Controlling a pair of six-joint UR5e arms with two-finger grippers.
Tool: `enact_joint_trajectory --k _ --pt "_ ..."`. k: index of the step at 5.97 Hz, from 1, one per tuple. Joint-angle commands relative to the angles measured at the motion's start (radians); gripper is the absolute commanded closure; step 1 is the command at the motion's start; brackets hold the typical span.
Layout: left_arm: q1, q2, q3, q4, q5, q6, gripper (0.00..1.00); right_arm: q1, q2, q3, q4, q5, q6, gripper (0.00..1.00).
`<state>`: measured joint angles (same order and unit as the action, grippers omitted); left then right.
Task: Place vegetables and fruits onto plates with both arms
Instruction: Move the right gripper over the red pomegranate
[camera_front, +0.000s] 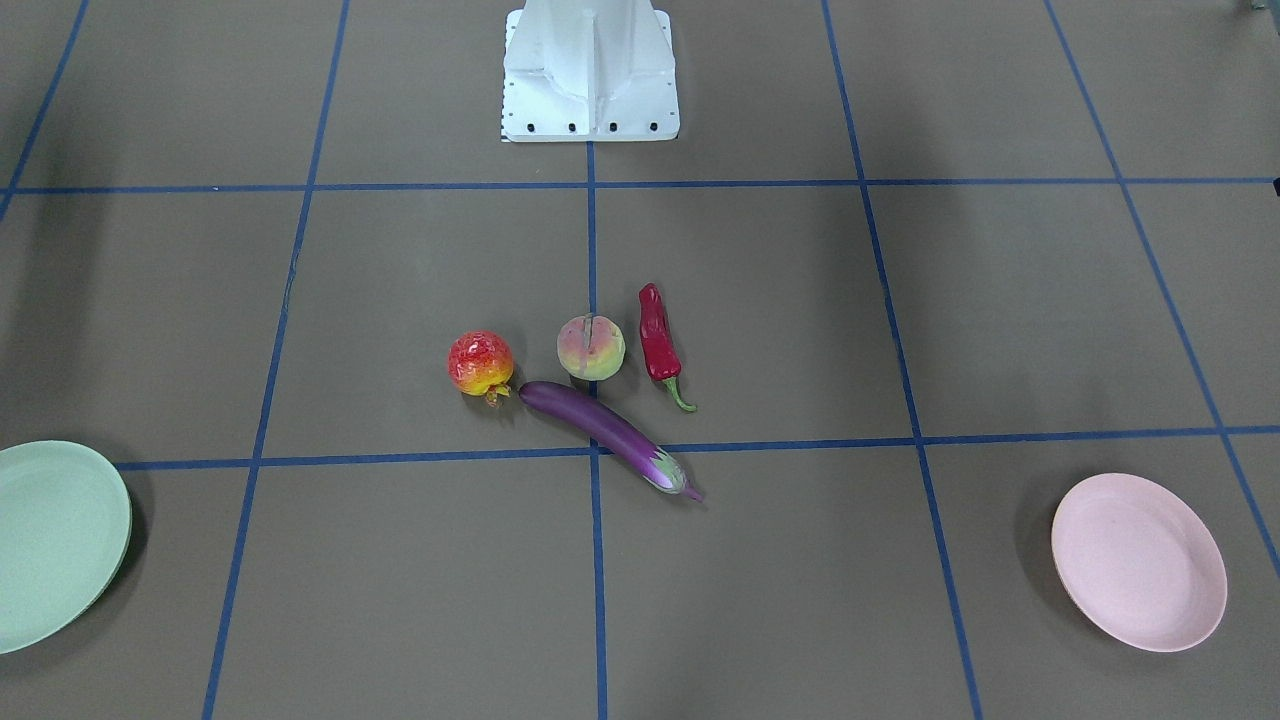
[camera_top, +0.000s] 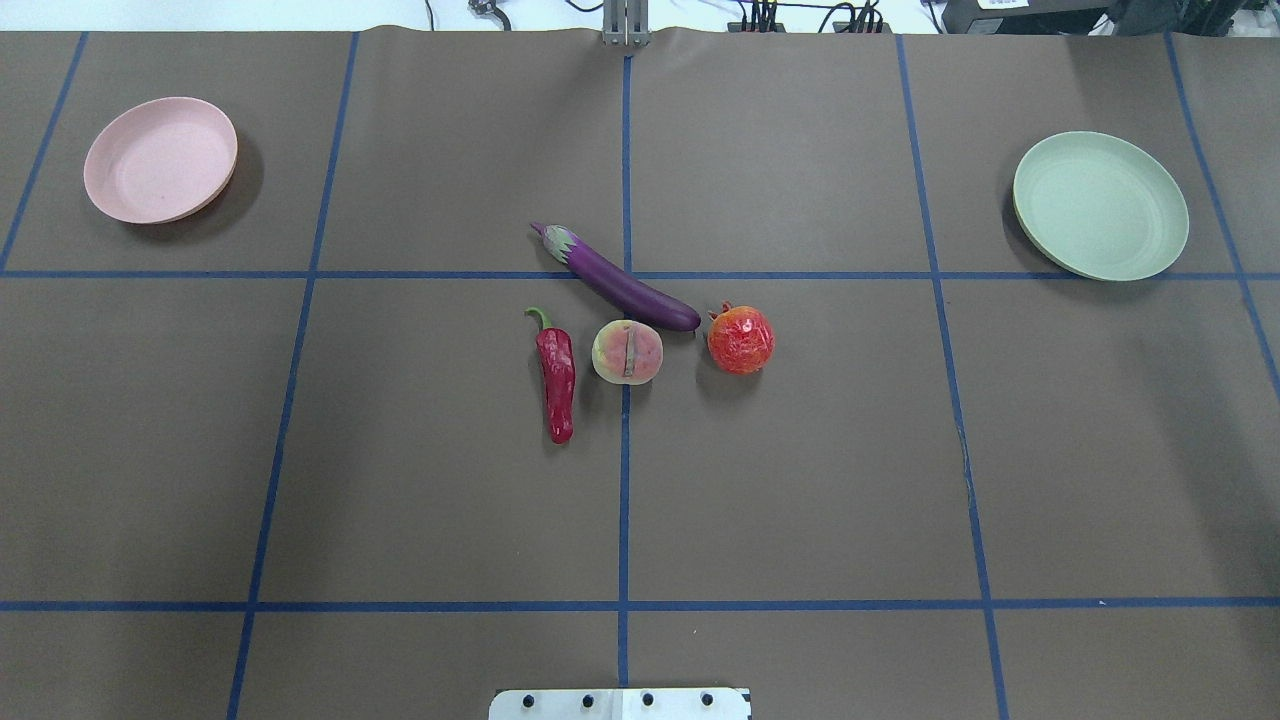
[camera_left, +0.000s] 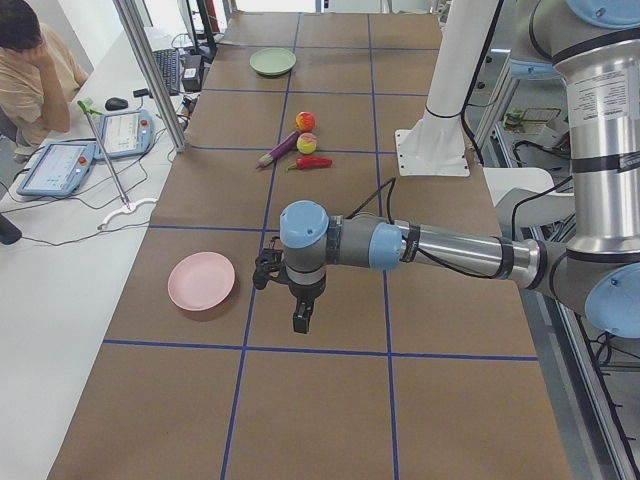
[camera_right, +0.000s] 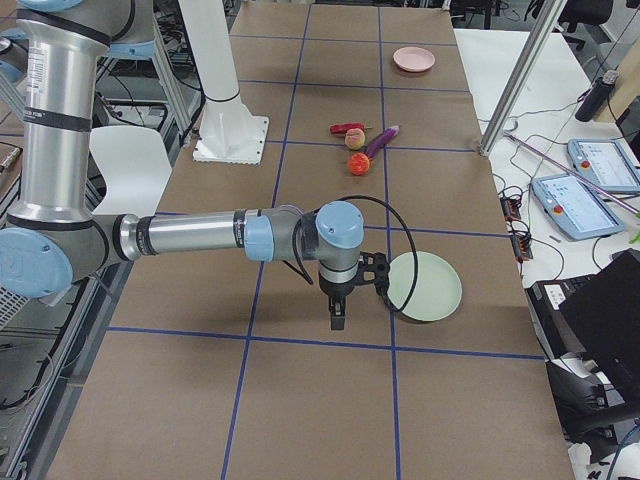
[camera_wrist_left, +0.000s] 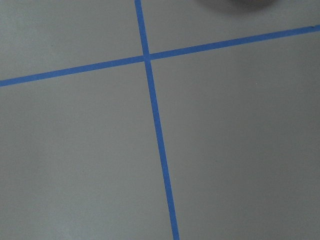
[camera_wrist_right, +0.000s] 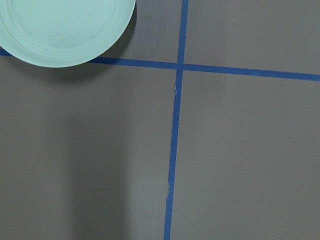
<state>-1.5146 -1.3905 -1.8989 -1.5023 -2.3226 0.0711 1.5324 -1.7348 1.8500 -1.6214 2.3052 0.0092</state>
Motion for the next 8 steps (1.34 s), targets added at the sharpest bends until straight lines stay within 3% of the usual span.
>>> enact_joint_trajectory --k 1,3,4,5,6,8 --pt "0.007 0.001 -0.012 0.004 0.000 0.001 0.00 -0.002 0.003 0.001 0.018 -0.001 -0.003 0.00" --pt "0.007 0.005 -0.011 0.001 0.000 0.001 0.00 -0.008 0.007 -0.044 0.218 0.026 -0.002 0.00" --pt "0.007 0.007 -0.009 0.001 0.000 0.001 0.00 -0.043 0.012 -0.045 0.409 0.020 0.023 0.00" --pt "0.007 0.007 -0.008 0.001 -0.001 0.003 0.00 -0.129 0.021 -0.045 0.514 0.032 0.110 0.00" --pt "0.007 0.005 -0.008 0.001 -0.001 0.003 0.00 -0.259 0.134 -0.063 0.553 0.033 0.129 0.01" --pt "0.007 0.007 -0.006 0.001 -0.001 0.003 0.00 -0.407 0.272 -0.051 0.557 0.037 0.352 0.01"
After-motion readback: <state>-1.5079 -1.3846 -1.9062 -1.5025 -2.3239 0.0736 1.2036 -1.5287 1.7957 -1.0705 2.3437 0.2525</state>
